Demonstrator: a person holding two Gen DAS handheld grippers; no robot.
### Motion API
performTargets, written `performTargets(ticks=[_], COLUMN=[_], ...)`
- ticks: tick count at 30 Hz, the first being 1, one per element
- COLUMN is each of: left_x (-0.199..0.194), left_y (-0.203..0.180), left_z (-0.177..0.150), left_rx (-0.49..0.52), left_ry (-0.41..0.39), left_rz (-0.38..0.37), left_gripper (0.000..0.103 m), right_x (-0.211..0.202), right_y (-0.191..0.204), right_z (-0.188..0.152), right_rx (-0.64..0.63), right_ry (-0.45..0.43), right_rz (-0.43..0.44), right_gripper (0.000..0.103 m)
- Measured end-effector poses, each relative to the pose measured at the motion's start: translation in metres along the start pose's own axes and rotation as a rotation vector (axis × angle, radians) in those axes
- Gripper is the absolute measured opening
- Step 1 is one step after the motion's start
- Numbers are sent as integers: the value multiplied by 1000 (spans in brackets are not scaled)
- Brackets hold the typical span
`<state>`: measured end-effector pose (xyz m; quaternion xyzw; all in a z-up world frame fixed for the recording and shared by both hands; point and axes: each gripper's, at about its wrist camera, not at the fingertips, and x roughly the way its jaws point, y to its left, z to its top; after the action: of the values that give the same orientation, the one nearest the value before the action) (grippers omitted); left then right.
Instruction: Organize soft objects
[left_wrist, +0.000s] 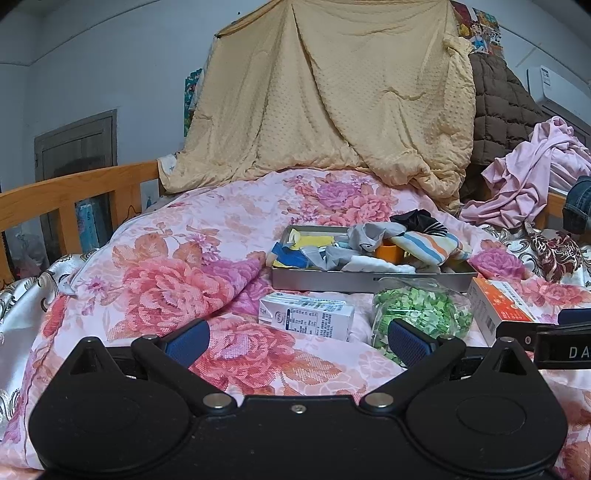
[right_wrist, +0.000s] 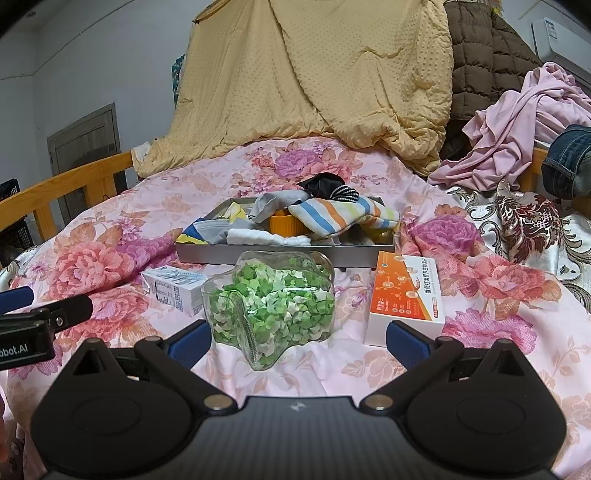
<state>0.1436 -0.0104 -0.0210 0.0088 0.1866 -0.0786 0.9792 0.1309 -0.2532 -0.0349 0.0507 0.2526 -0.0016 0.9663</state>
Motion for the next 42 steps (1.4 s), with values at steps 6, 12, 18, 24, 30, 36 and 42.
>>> performTargets(ticks=[6, 12, 18, 24, 30, 36, 42], left_x=[1, 1, 1, 1, 1, 2, 2], left_y=[-1, -1, -1, -1, -1, 0, 0], left_z=[-1, -1, -1, -2, -2, -2, -2], left_rx=[-1, -3, -2, -4, -5, -6, -8], left_ry=[6, 9, 10, 12, 13, 13, 13], left_rz=[-1, -2, -2, -2, -5, -3, -3], left_gripper=[102, 102, 102, 102, 102, 102, 102], right_x=[0, 0, 1, 1, 1, 2, 2], right_y=[0, 0, 0, 0, 0, 1, 1], right_z=[0, 0, -1, -1, -1, -1, -2], right_rx=[1, 3, 4, 3, 2, 3, 2], right_ry=[0, 1, 4, 6, 6, 7, 10], right_rz=[0, 1, 2, 3, 3, 2, 3], right_gripper=[103, 103, 103, 103, 103, 103, 103])
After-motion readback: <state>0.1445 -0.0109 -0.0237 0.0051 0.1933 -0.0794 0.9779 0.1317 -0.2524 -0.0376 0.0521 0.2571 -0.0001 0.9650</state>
